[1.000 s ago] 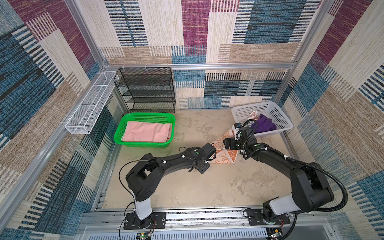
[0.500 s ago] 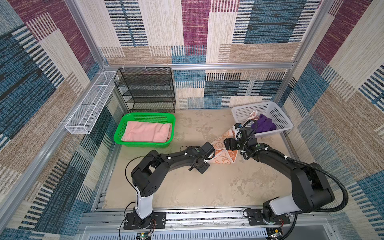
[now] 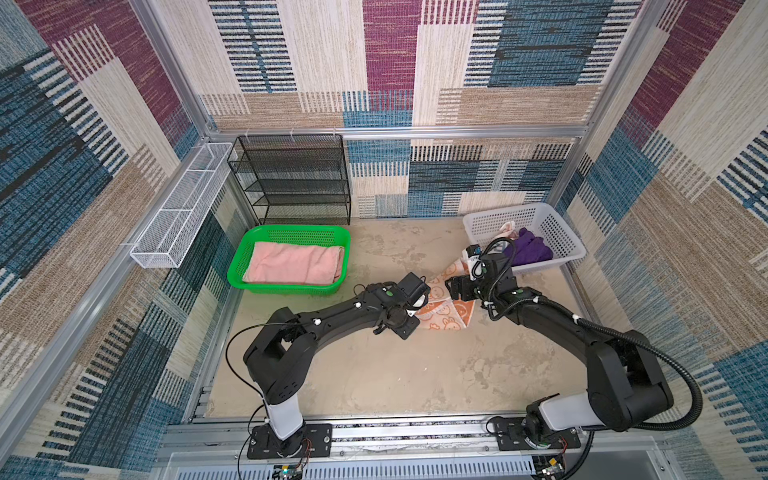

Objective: Fold and stack the towels
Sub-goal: 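Grasp an orange towel corner with the left gripper while the right holds another, then lift the orange towel with both grippers and spread it apart, hanging it up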

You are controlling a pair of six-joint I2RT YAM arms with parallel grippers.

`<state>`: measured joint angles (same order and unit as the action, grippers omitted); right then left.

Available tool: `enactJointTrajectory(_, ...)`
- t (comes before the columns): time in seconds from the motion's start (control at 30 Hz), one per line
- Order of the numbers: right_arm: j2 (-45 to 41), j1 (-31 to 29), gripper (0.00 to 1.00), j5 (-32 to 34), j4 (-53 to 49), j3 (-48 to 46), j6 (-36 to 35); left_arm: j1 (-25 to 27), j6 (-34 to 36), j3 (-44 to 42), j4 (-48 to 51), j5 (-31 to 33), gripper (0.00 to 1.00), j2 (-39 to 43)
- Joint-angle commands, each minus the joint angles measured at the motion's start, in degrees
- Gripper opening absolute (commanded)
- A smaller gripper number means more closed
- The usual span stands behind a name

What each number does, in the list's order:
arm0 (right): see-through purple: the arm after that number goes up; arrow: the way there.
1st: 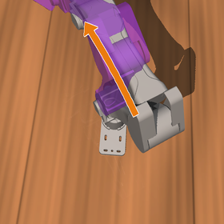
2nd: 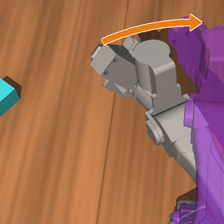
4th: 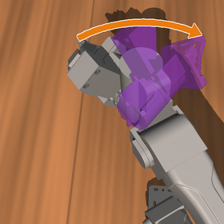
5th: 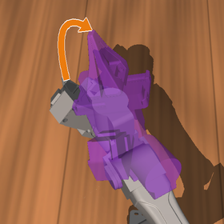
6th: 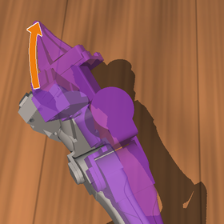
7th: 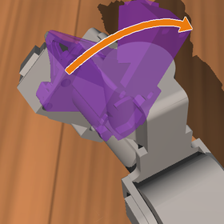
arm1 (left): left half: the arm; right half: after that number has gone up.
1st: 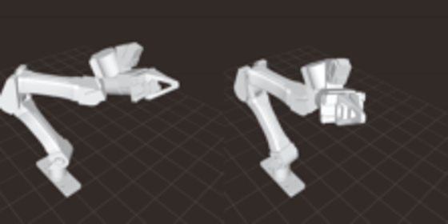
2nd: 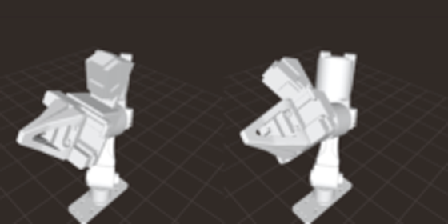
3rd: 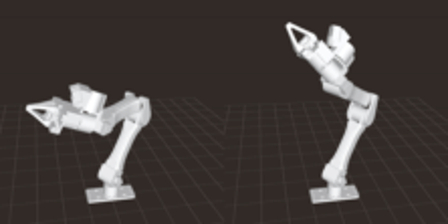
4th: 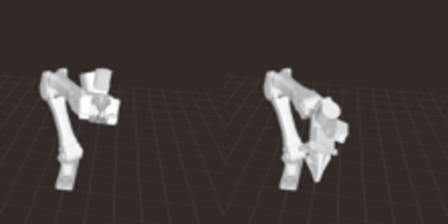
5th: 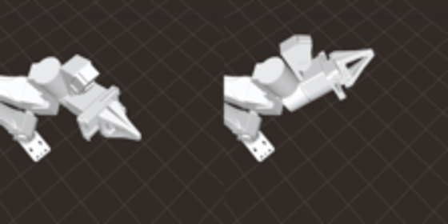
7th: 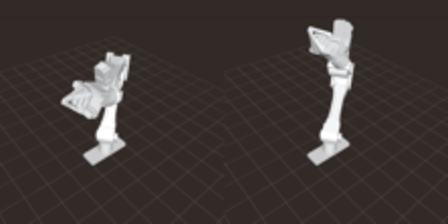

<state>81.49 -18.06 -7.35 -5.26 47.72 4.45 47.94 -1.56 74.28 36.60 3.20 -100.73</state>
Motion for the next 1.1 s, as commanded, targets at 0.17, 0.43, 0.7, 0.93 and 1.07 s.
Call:
enactJointTrajectory(0.17, -7.4, -1.1, 0.91, -10.4, 7.0, -4.1, -11.2, -3.5, -1.5, 5.8, 6.1, -3.4, 0.00, 3.5)
enactJointTrajectory(0.43, -6.7, -9.4, 0.84, -17.4, 10.5, -4.3, -16.6, -4.8, 0.8, 6.5, 4.8, -2.9, 0.00, 8.1)
enactJointTrajectory(0.7, 4.1, -10.8, 0.73, -19.5, 15.4, -2.4, -11.8, -5.1, 2.3, 5.4, 3.7, -2.8, 0.00, 10.9)
enactJointTrajectory(0.93, 9.6, -10.8, 0.50, -17.6, 17.1, -2.5, -9.0, -5.7, 2.0, 6.8, 4.1, -2.2, 0.00, 11.7)
enactJointTrajectory(1.07, 9.4, -10.8, 0.42, -16.5, 17.1, -3.8, -8.8, -6.5, 2.0, 8.4, 5.2, -2.1, 0.00, 12.3)
